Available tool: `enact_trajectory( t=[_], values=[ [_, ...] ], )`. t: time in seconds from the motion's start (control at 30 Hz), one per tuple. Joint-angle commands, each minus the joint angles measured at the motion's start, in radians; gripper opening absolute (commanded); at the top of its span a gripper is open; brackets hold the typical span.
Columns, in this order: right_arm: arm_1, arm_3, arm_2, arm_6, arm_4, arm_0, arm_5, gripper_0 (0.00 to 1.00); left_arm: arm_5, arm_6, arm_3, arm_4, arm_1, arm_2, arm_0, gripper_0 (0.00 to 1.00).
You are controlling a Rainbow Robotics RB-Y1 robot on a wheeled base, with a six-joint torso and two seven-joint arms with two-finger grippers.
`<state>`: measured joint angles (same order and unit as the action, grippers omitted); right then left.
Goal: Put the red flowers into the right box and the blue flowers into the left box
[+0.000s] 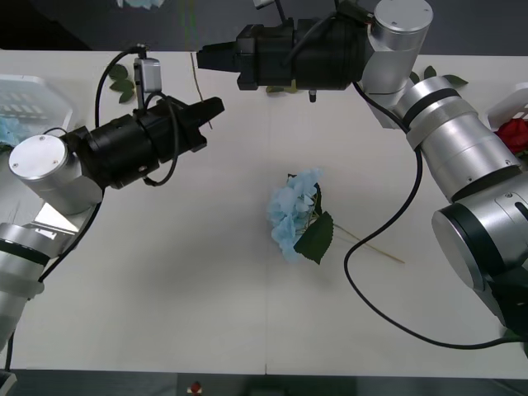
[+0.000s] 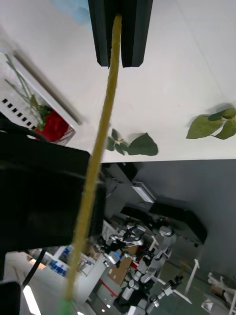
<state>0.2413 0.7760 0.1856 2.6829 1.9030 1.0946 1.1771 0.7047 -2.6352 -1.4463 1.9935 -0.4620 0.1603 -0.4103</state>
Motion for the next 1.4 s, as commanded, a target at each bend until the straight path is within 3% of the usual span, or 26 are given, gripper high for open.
enact_trajectory(
  t=[0.03, 0.4, 0.5, 0.67, 0.8, 1.0, 1.2, 1.4],
  values=[
    [-0.002, 0.023, 0.031, 0.022, 0.004, 0.013, -0.027, 0.70, 0.118, 0.118, -0.022, 0.031, -0.093, -0.093, -0.007, 0.00],
    [0.069, 0.025, 0.083, 0.022, 0.028, 0.022, 0.009, 0.78, 0.368, 0.291, -0.022, 0.033, -0.304, -0.341, 0.114, 0.00],
    [0.128, 0.032, 0.167, 0.022, 0.082, 0.036, 0.019, 0.78, 0.357, 0.296, -0.022, 0.022, -0.377, -0.429, 0.188, 0.00],
    [0.285, 0.091, 0.400, 0.022, 0.146, 0.067, 0.021, 0.77, 0.337, 0.293, -0.016, -0.196, -0.454, -0.650, 0.326, 0.00],
    [0.415, 0.175, 0.586, 0.022, 0.151, 0.088, -0.017, 0.78, 0.323, 0.287, 0.058, -0.343, -0.460, -0.739, 0.343, 0.00],
    [0.564, 0.312, 0.718, 0.022, 0.045, 0.097, -0.074, 0.78, 0.157, 0.271, 0.132, -0.479, -0.497, -0.697, 0.366, 0.00],
    [0.678, 0.465, 0.788, -0.132, -0.128, 0.094, -0.068, 0.78, -0.045, 0.276, 0.190, -0.522, -0.500, -0.588, 0.381, 0.00],
    [0.757, 0.611, 0.838, -0.288, -0.269, 0.051, -0.065, 0.78, -0.145, 0.268, 0.233, -0.524, -0.500, -0.513, 0.373, 0.00]
  ],
)
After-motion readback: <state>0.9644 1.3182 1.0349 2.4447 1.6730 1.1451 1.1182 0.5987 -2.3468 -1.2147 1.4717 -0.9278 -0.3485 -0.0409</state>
